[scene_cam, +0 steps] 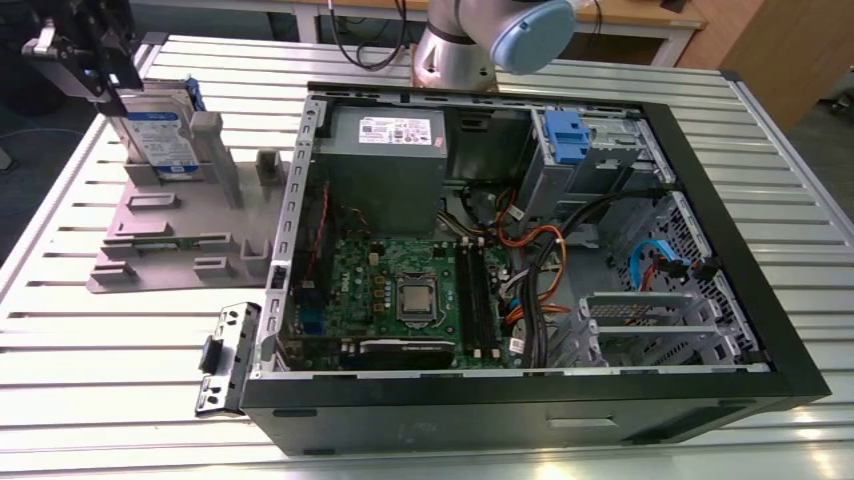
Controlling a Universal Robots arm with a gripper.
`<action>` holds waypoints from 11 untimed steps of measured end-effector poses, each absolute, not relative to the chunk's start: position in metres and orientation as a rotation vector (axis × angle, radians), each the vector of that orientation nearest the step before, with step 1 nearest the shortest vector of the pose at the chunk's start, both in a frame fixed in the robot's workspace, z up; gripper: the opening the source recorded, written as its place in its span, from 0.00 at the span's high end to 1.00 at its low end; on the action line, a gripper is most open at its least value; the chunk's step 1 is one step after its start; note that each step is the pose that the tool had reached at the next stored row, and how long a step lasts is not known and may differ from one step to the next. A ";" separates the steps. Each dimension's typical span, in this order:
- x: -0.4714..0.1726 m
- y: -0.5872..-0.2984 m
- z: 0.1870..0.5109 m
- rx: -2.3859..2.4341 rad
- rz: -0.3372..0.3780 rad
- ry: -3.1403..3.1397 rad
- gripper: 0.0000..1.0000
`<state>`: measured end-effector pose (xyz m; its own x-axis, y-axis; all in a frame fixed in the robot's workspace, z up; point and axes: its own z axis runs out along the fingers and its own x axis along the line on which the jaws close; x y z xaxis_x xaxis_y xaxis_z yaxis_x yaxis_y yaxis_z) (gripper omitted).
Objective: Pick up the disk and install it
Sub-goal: 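Pick up the disk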
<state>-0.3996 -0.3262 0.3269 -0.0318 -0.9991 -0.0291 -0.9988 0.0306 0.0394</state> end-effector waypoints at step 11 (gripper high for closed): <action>-0.400 -0.319 0.325 2.224 -0.088 -2.217 0.47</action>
<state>-0.3996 -0.3187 0.3247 0.0023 -0.9992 -0.0401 -0.9992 -0.0039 0.0394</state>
